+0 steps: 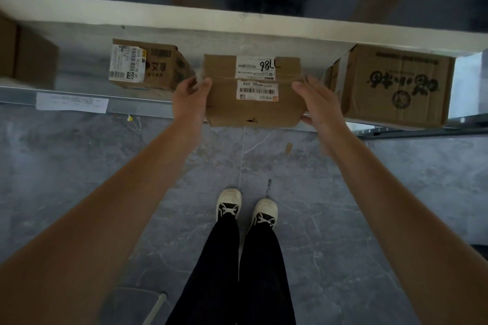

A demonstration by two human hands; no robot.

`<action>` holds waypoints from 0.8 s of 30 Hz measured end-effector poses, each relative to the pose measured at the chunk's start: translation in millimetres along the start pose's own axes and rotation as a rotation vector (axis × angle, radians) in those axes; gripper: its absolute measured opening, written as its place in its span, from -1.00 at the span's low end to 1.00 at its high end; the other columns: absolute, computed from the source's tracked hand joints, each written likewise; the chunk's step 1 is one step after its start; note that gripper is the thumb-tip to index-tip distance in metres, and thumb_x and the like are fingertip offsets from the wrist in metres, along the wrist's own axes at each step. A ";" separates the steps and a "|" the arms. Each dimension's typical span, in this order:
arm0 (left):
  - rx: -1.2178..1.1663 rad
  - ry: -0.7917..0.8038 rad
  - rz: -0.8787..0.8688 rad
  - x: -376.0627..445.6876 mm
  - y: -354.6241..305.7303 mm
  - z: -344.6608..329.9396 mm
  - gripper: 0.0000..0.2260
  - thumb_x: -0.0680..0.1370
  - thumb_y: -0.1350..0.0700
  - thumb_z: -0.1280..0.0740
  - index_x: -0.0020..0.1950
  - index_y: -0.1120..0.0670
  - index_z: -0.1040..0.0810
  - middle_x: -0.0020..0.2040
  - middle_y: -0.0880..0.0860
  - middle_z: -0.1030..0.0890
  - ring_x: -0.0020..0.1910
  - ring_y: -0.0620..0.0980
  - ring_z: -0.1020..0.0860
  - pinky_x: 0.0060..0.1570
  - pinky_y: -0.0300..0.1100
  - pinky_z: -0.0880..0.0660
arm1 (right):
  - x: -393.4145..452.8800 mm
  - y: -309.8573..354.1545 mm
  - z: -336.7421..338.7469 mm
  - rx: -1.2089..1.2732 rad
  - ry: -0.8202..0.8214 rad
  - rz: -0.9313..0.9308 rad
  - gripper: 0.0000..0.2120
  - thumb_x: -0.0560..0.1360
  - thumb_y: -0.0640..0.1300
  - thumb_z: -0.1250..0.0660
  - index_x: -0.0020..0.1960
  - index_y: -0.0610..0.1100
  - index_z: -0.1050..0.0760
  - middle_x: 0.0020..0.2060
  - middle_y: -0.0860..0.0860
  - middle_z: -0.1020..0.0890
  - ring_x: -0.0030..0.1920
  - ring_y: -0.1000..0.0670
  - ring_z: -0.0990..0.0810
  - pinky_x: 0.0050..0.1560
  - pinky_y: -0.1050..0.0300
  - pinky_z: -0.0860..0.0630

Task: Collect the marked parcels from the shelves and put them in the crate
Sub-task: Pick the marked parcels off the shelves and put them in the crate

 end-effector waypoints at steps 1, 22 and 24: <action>0.009 -0.014 0.018 2.7 -3.3 -0.1 -0.67 0.56 -0.03 -0.30 0.28 0.05 -0.51 0.14 -0.02 -0.56 0.17 -0.02 -0.50 0.22 -0.08 -0.47 | 1.2 0.5 1.1 -0.021 -0.017 -0.004 -0.85 0.56 0.06 -0.27 0.07 0.06 -0.55 -0.04 0.15 -0.60 0.00 0.14 -0.55 0.17 0.07 -0.49; 0.142 0.116 -0.184 50.2 17.8 0.3 -0.58 0.62 0.24 -0.12 0.46 -0.04 -0.35 0.37 -0.03 -0.45 0.32 -0.05 -0.42 0.41 -0.13 -0.28 | 24.3 -20.5 -36.1 0.015 0.026 0.011 -0.49 0.54 0.00 -0.26 0.48 0.01 -0.29 0.30 0.02 -0.53 0.30 -0.01 -0.49 0.38 -0.06 -0.38; 0.332 -0.024 -0.319 42.7 13.0 -1.8 -0.54 0.58 0.18 -0.16 0.50 0.03 -0.27 0.42 0.04 -0.38 0.36 0.00 -0.38 0.40 -0.10 -0.30 | 20.5 -16.3 -35.2 0.028 -0.025 0.030 -0.45 0.56 -0.01 -0.27 0.52 -0.02 -0.23 0.40 -0.01 -0.44 0.39 -0.02 -0.40 0.43 -0.04 -0.33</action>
Point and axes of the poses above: each hand's wrist, its own x-axis towards the middle knuckle, its own z-axis out of the back of the hand, y = z × x, the point moved 1 cm from there along x, towards the middle knuckle
